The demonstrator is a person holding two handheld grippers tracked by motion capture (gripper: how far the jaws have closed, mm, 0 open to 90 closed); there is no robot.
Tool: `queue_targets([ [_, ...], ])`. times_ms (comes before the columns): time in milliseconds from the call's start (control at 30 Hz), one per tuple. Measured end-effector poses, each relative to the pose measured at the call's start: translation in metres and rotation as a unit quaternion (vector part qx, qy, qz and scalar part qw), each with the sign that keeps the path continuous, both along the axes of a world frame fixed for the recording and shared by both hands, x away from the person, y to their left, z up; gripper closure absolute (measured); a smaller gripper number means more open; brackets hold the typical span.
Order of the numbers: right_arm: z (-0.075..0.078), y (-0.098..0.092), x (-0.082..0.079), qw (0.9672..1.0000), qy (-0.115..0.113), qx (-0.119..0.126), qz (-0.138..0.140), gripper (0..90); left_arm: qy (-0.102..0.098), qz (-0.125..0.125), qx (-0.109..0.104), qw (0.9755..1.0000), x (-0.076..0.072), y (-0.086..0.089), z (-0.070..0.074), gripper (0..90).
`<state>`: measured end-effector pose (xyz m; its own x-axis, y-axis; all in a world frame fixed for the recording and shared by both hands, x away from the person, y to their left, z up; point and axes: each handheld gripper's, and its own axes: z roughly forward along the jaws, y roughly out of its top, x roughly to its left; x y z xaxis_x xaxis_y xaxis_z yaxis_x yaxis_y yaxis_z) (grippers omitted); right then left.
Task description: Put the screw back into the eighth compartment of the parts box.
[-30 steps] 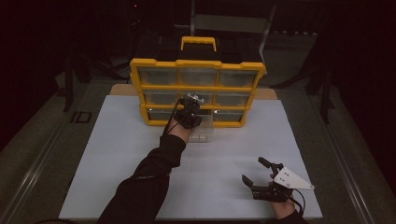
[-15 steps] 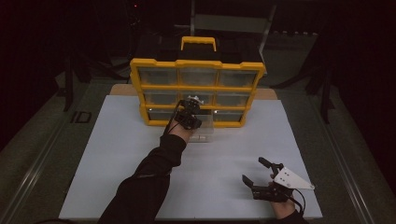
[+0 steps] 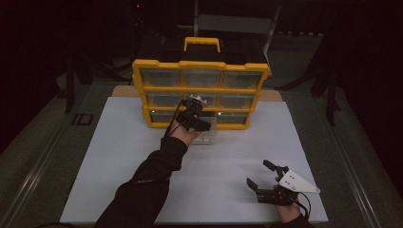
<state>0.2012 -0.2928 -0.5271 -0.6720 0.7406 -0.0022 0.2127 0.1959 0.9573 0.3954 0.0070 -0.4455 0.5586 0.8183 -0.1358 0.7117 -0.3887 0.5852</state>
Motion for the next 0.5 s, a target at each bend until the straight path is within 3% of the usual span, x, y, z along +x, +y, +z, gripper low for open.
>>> queue_targets([
  [167, 0.0, 0.0, 0.0, 1.0, -0.002, 0.001, -0.001, 11.0, -0.004, -0.018, -0.013, 0.9997, -0.007, 0.007, 0.009, 16.7],
  [333, 0.001, 0.0, 0.0, 1.0, -0.003, 0.0, -0.003, 11.0, -0.009, -0.042, -0.023, 0.9988, -0.018, 0.019, 0.014, 5.3],
  [500, 0.001, 0.0, 0.0, 1.0, -0.003, 0.001, -0.005, 11.0, -0.012, -0.065, -0.034, 0.9973, -0.029, 0.034, 0.019, 1.1],
])
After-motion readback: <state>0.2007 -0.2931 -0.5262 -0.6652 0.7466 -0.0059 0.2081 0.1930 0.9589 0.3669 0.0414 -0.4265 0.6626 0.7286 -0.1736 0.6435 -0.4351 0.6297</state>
